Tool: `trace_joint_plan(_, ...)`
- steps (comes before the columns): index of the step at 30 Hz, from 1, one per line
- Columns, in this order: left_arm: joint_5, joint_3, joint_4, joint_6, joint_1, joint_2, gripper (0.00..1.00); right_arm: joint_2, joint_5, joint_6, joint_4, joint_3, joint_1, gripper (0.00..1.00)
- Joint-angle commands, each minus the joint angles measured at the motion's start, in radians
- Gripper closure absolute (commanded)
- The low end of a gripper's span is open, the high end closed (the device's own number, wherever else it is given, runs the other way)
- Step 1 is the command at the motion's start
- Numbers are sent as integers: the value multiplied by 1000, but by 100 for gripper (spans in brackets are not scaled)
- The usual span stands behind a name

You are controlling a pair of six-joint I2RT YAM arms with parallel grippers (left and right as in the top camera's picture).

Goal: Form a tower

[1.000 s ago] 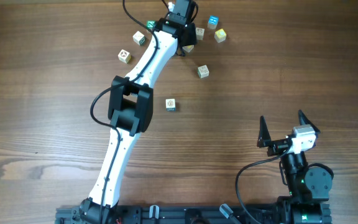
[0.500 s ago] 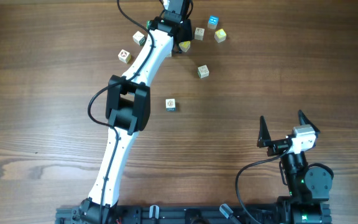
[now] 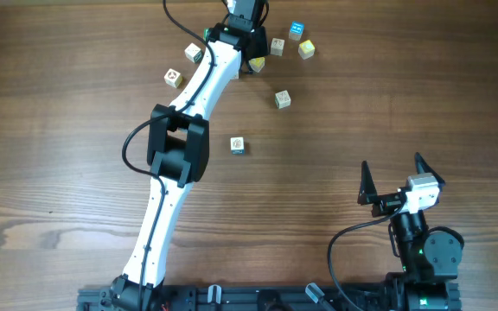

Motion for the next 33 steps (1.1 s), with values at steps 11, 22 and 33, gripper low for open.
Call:
trace_joint_plan(11, -24, 1, -164, 6, 13, -344, 70, -8, -12, 14, 5, -1, -4, 0)
trace_joint_plan(22, -24, 1, -669, 6, 13, -523, 69, -8, -12, 14, 5, -1, -4, 0)
trace_joint_plan(33, -32, -6, -982, 78, 13, -524, 69, -8, -12, 14, 5, -1, -4, 0)
